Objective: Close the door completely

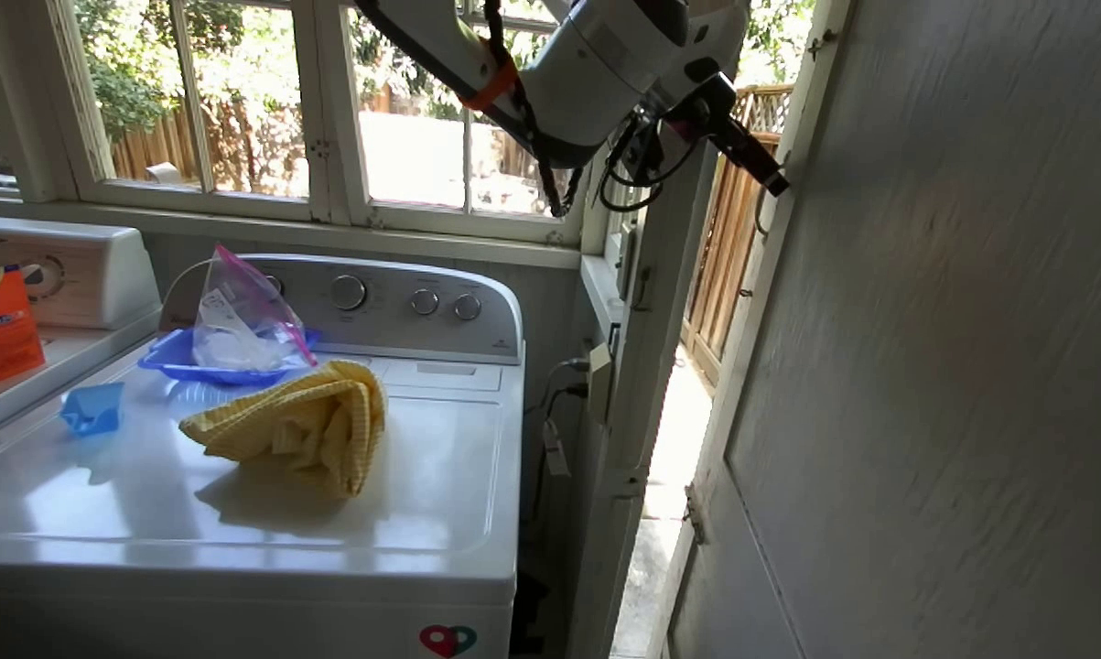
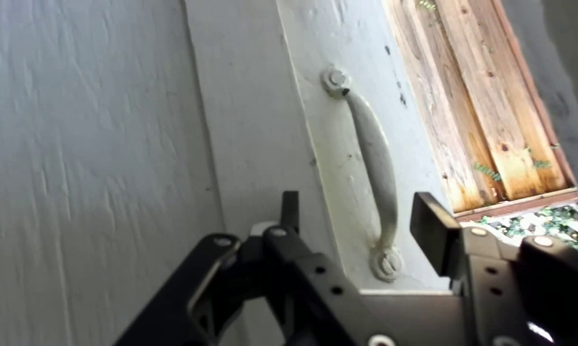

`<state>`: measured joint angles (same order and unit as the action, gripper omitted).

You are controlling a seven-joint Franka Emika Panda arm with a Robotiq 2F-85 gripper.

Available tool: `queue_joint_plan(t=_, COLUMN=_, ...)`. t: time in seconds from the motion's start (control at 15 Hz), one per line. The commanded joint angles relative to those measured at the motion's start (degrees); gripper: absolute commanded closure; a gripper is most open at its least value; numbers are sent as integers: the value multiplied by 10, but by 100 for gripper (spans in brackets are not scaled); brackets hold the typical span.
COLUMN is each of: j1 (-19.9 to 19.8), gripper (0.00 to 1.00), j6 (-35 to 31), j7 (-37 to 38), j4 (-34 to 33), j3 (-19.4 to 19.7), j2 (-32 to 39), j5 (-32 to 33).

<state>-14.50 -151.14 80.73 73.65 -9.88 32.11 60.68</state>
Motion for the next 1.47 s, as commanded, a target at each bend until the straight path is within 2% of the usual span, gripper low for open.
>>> queue_joint_plan(t=0.0, j1=-33, gripper=41, j6=-82, j7=-66, j4=30, j3=-35, j2=-3, j5=-31)
queue_joint_plan(t=0.13, j1=-53, gripper=43, j6=-107, j7=-104, j4=47, j3=-53, j2=-6, j5=-48)
queue_joint_plan(t=0.2, j1=-59, gripper=41, j6=-112, j7=-119, j4=52, j3=-60, j2=-5, j5=-53)
queue_joint_plan(t=0.4, j1=-74, gripper=46, j6=-125, j7=-149, j4=55, j3=-75, j2=-2, j5=-63)
queue_joint_plan(t=0.73, j1=-87, gripper=69, j6=-141, j7=-173, j4=59, j3=-88, j2=-1, j5=-65)
queue_joint_plan(t=0.87, j1=-89, gripper=65, j6=-143, j7=-179, j4=59, j3=-90, j2=1, j5=-63)
queue_joint_plan(t=0.93, j1=-89, gripper=67, j6=-143, j7=-180, j4=58, j3=-88, j2=1, j5=-60)
queue_joint_plan(t=1.0, j1=-90, gripper=61, j6=-143, j7=-185, j4=59, j3=-90, j2=1, j5=-61)
queue_joint_plan(t=1.2, j1=-87, gripper=56, j6=-145, j7=-180, j4=56, j3=-84, j2=2, j5=-55)
queue_joint_plan(t=1.33, j1=-80, gripper=48, j6=-143, j7=-166, j4=48, j3=-74, j2=3, j5=-46)
queue_joint_plan(t=1.4, j1=-76, gripper=49, j6=-140, j7=-158, j4=43, j3=-69, j2=4, j5=-42)
